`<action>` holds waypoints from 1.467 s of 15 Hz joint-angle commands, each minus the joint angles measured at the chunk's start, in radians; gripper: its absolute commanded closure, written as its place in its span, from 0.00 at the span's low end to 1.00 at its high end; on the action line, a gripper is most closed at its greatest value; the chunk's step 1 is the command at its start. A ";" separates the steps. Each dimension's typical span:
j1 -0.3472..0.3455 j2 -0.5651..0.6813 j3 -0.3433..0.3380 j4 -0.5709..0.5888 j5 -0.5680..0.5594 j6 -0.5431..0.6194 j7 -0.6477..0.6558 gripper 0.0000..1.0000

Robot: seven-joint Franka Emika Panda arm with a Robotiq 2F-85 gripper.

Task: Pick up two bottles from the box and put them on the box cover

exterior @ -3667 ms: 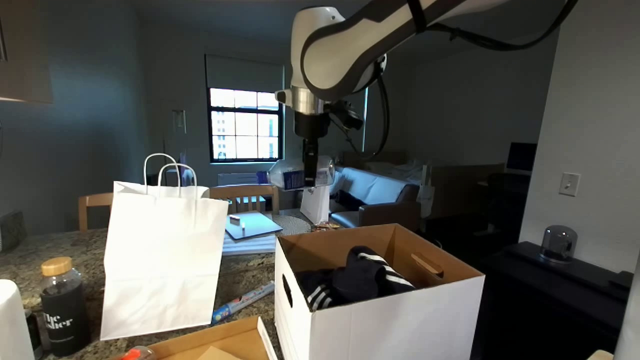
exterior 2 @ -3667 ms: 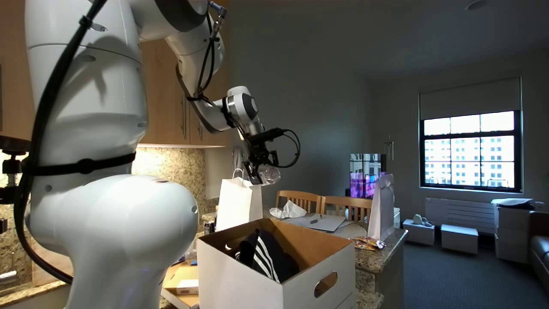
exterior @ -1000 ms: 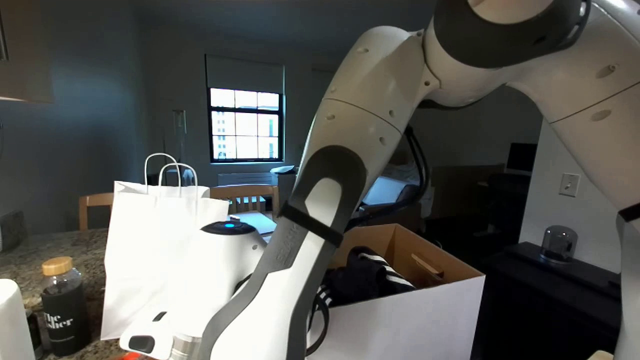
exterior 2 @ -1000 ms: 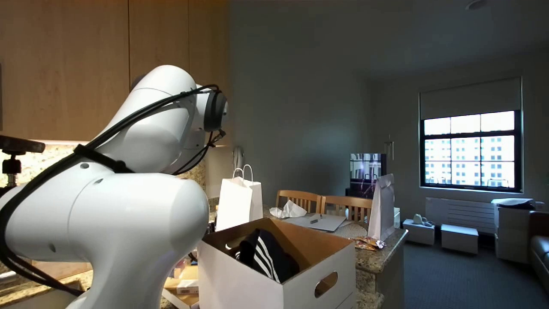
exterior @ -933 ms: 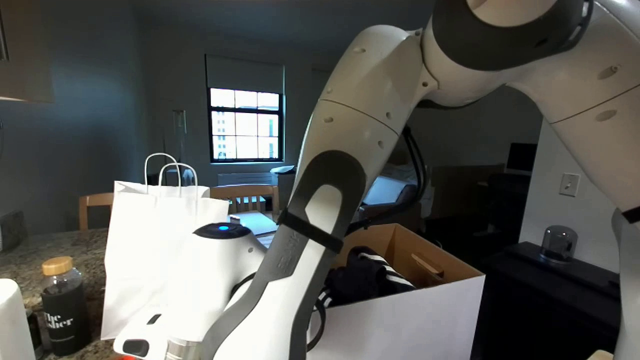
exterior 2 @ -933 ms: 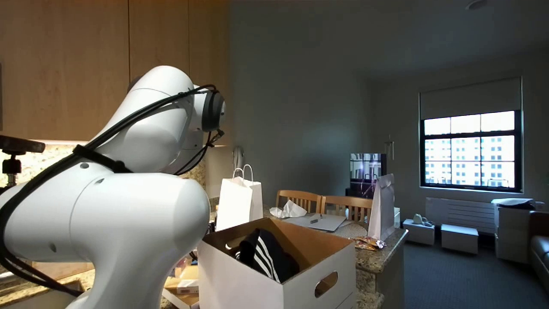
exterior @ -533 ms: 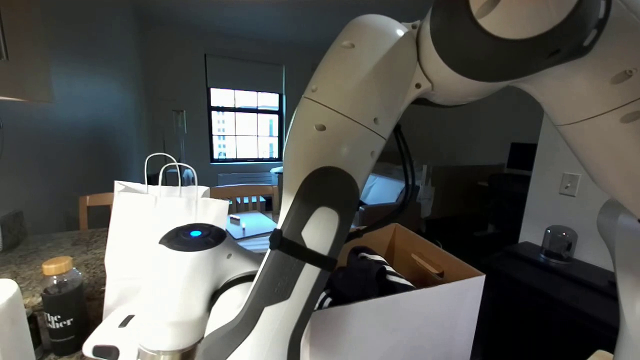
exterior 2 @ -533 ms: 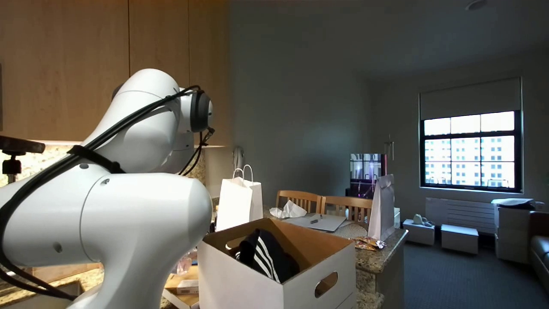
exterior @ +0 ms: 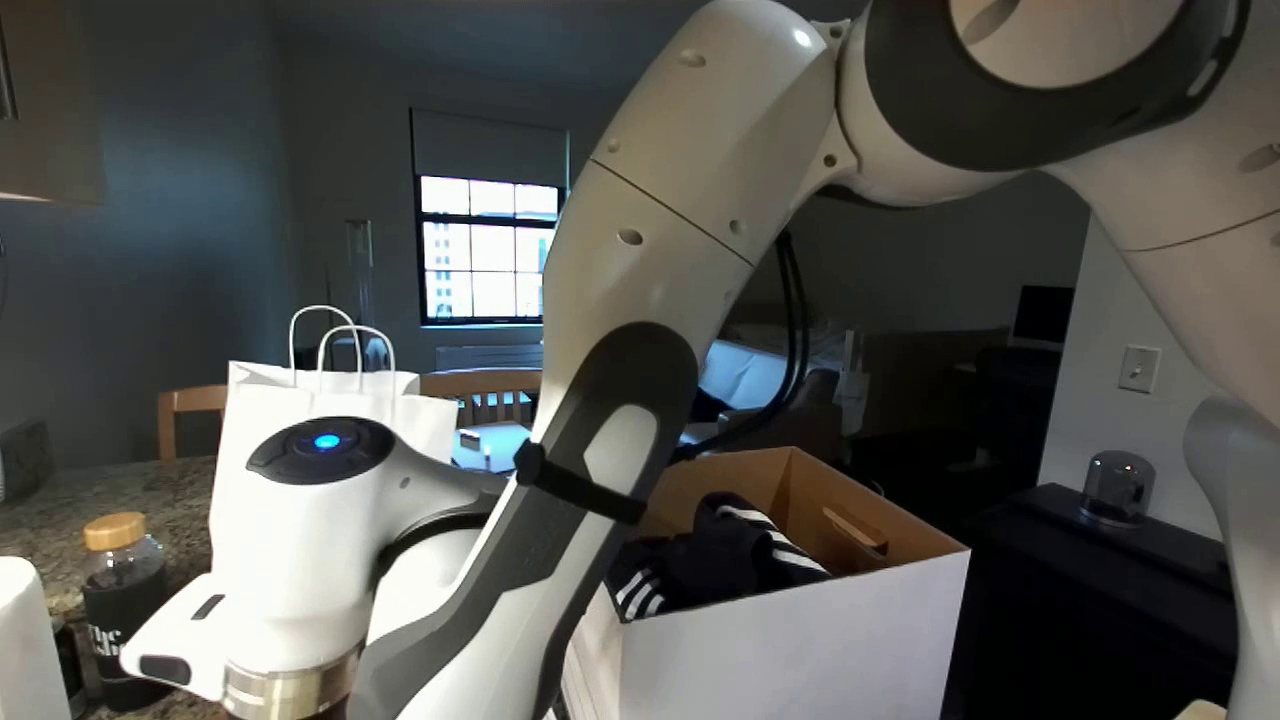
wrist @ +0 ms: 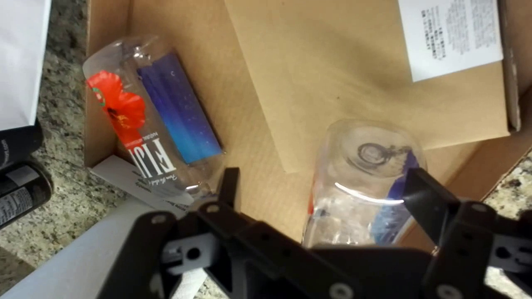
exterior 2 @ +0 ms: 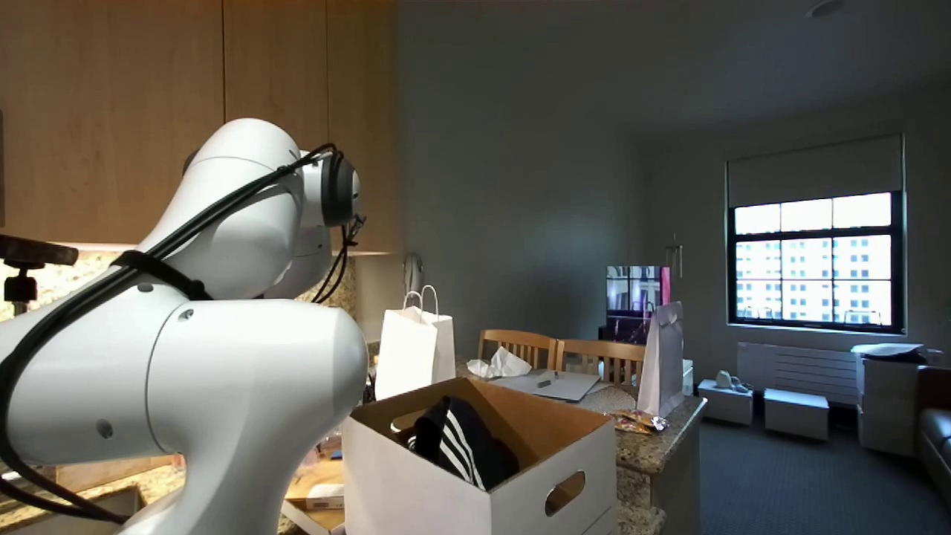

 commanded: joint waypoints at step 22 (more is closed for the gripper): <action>-0.567 -0.541 0.151 0.027 0.086 -0.720 0.121 0.00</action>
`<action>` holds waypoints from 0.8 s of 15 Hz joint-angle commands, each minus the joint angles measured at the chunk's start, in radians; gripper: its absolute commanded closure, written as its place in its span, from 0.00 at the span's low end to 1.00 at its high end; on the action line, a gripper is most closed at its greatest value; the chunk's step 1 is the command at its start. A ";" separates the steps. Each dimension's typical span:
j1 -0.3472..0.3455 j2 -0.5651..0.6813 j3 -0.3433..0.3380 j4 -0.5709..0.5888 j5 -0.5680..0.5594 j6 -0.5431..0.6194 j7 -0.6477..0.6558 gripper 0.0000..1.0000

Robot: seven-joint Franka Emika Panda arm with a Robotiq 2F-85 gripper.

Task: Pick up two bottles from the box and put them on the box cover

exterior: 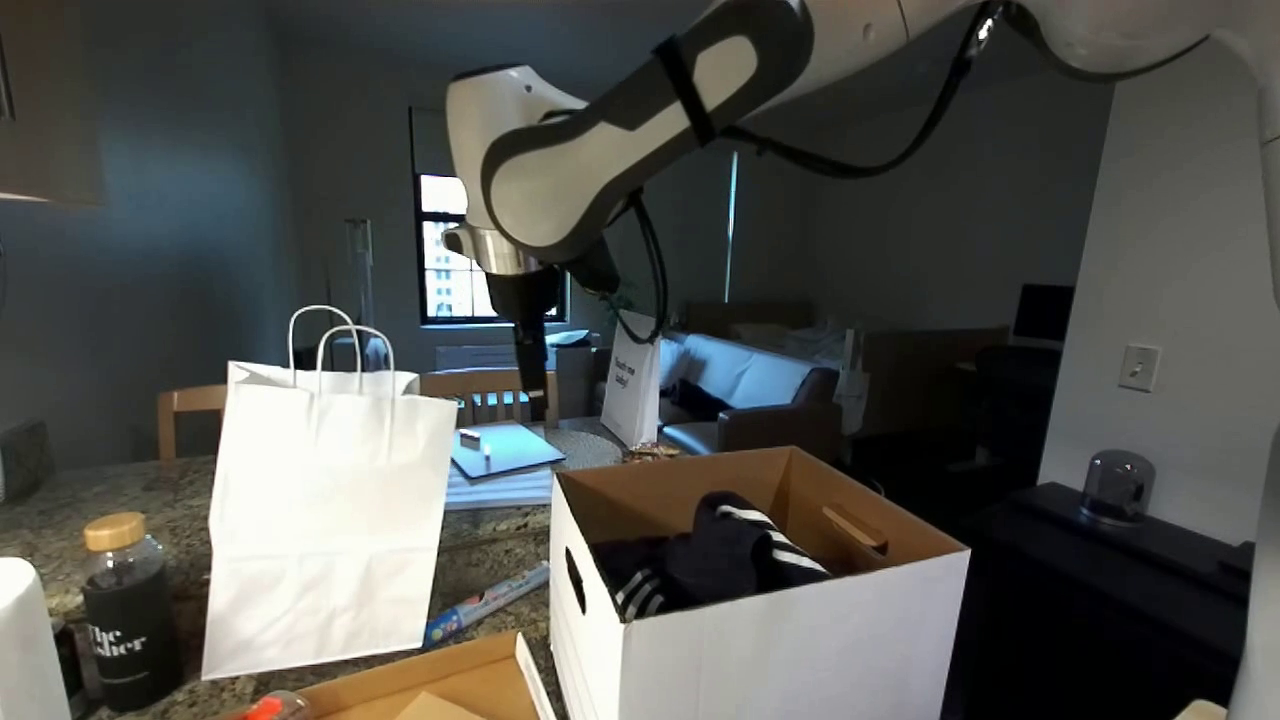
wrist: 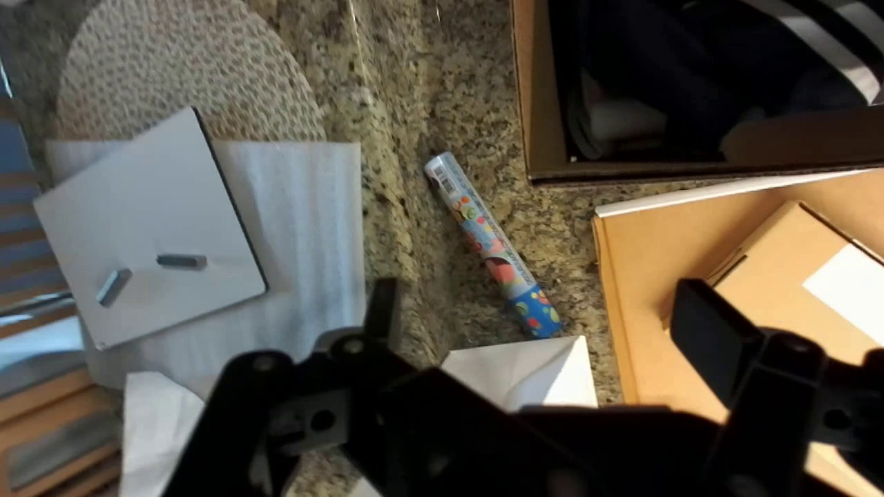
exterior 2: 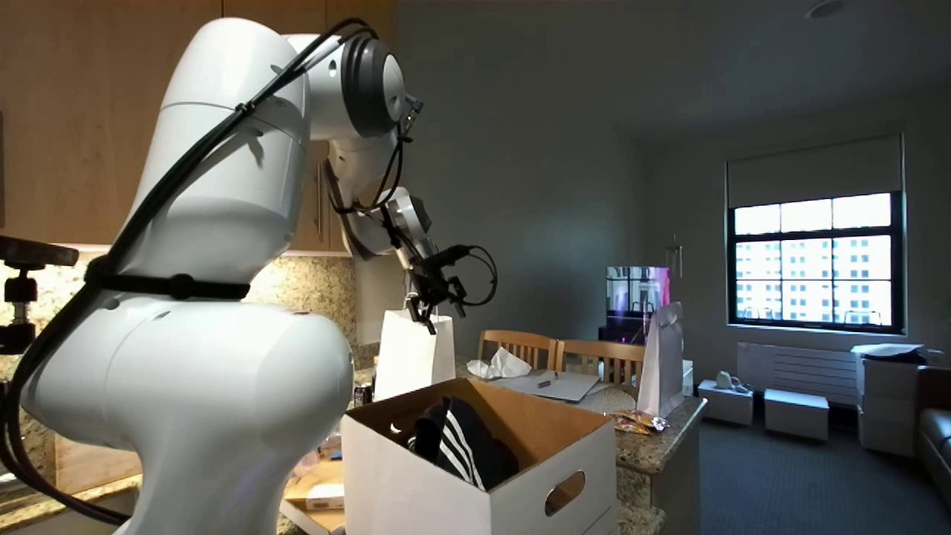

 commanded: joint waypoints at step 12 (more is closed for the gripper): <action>-0.233 -0.560 -0.108 -0.597 0.219 -0.010 0.377 0.00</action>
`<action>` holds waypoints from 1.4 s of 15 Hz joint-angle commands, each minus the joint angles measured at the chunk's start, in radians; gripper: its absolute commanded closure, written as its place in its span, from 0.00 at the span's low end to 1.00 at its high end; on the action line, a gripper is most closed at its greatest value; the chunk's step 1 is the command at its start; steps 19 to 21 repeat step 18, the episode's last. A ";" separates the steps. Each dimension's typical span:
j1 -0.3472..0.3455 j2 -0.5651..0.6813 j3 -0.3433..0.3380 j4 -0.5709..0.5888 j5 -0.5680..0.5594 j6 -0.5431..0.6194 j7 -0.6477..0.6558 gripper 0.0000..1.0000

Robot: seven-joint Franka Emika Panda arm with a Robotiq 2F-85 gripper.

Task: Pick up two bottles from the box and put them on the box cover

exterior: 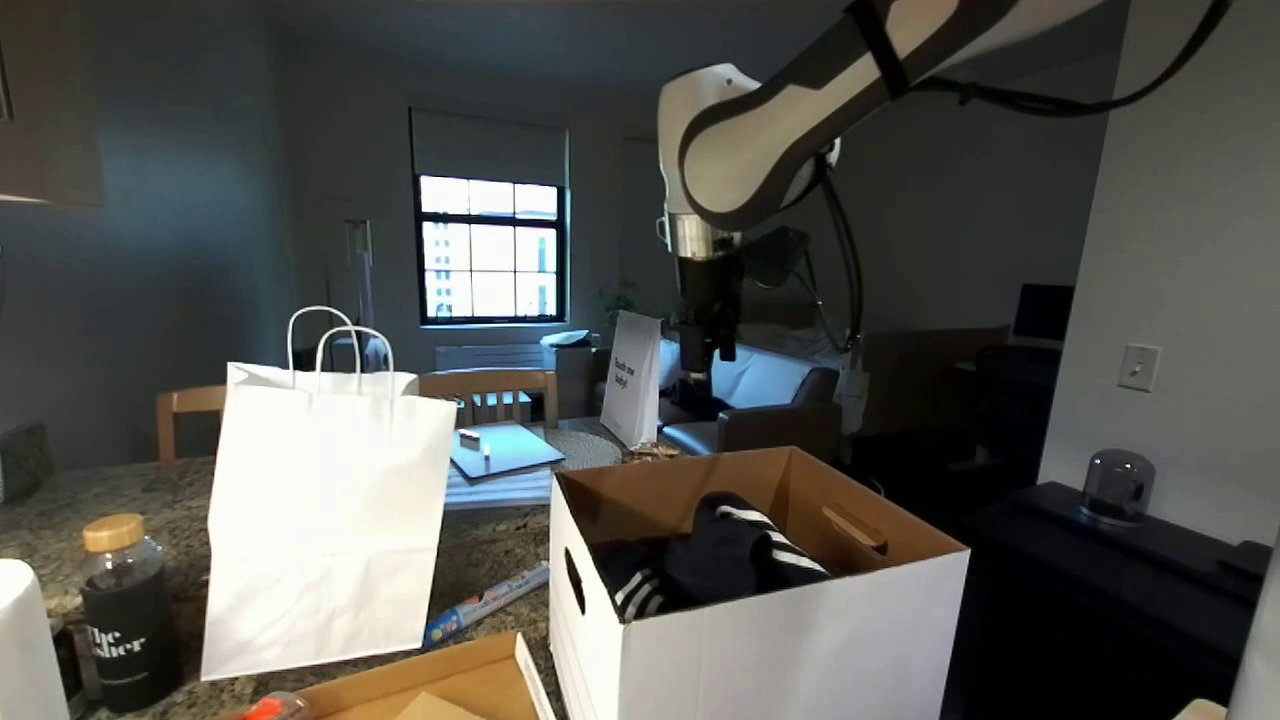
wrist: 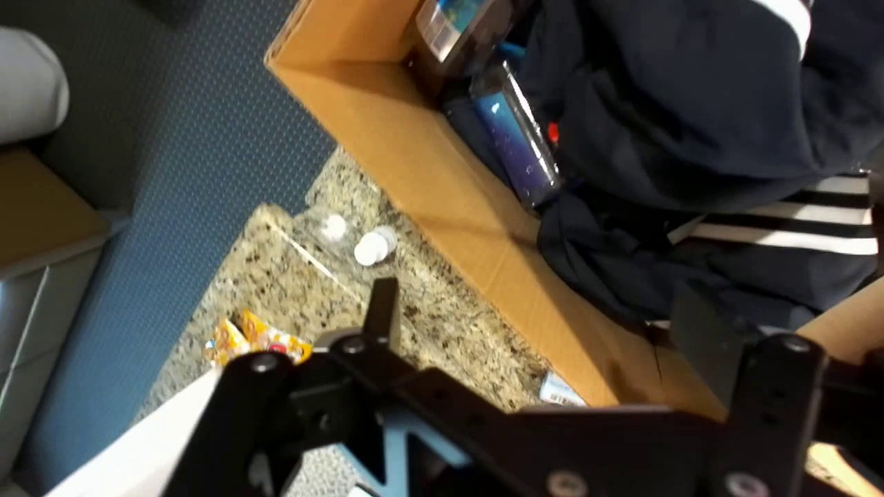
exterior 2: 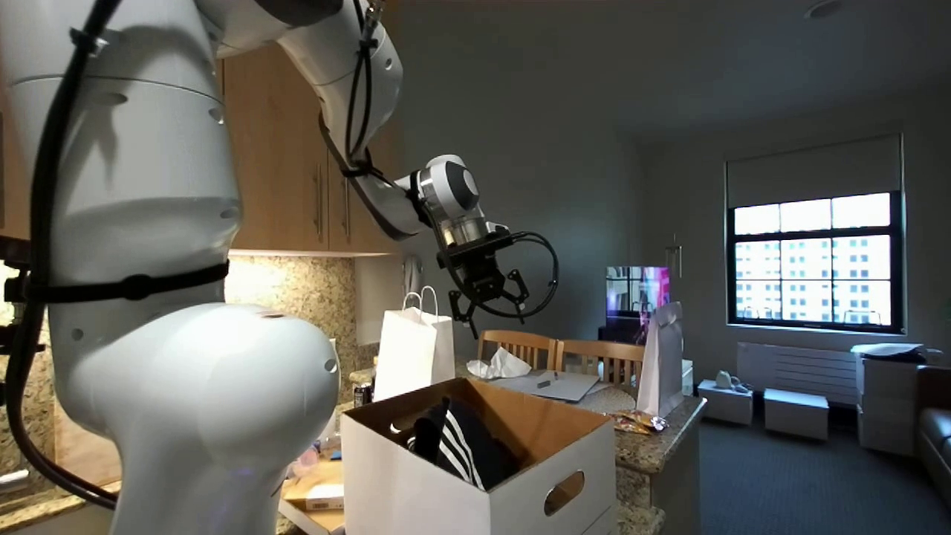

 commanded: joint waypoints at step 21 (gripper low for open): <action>-0.161 -0.416 -0.140 -0.426 0.248 0.027 0.159 0.00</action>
